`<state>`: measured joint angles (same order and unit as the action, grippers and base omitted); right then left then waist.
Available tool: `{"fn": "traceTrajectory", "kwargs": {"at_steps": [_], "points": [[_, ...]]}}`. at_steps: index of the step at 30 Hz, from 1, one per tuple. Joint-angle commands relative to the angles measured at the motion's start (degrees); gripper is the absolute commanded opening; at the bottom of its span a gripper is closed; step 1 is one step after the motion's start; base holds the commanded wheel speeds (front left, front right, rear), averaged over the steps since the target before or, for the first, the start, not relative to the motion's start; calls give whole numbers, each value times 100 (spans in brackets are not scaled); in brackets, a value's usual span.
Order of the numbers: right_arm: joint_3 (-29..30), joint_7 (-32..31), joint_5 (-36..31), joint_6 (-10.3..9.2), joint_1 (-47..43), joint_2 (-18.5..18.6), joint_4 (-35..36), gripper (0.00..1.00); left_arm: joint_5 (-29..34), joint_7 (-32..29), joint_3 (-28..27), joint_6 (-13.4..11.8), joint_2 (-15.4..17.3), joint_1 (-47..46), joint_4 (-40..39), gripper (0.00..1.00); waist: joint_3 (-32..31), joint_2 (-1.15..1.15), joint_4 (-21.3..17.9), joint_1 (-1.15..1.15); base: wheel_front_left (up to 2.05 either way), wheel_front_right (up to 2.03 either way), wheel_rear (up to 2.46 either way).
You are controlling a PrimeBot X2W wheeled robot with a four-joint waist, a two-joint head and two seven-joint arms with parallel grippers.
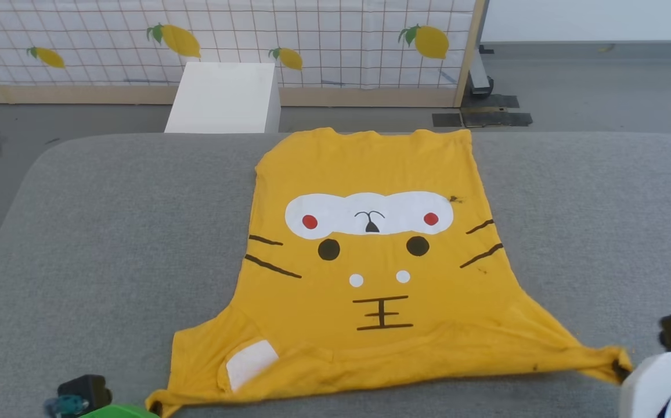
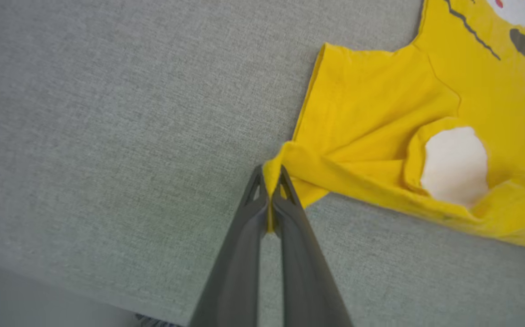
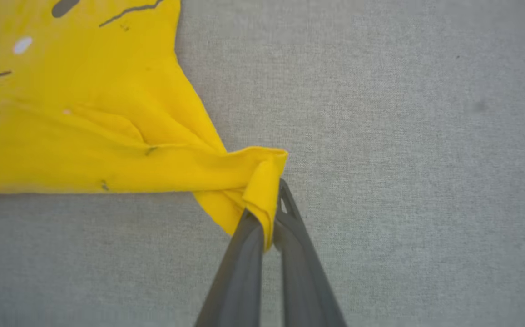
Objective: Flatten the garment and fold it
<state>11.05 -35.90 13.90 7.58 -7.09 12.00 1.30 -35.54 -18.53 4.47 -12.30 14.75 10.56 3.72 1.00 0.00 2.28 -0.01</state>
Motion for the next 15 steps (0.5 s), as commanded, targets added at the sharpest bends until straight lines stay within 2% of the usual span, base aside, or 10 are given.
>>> {"fn": "traceTrajectory", "kwargs": {"at_steps": [1, 4, 9, 14, 15], "points": [[-197, -316, -158, -9, 55, 99, -22, 0, 199, -101, 120, -53, 109, 35, 10, 0, 5, 0, -69, 1, 0, 0, 0], [-773, -1017, -271, -9, 252, 291, -161, 0, 372, -261, 282, -91, 208, -42, 123, 0, 35, 0, -156, 1, 0, 0, 0], [-1596, -2043, -80, -9, 573, 589, -513, 0, 380, -243, 322, -106, 173, -177, 147, 0, 69, 0, -187, 1, 0, 0, 0], [-1843, -2322, 196, -9, 670, 714, -698, 0, 325, -128, 291, -72, 139, -244, 66, 0, 89, 0, -154, 1, 0, 0, 0], [-1786, -2269, 294, -9, 680, 683, -705, 27, 318, -108, 283, -72, 136, -252, 37, 0, 92, 0, -149, 1, 0, 0, 0]]}}
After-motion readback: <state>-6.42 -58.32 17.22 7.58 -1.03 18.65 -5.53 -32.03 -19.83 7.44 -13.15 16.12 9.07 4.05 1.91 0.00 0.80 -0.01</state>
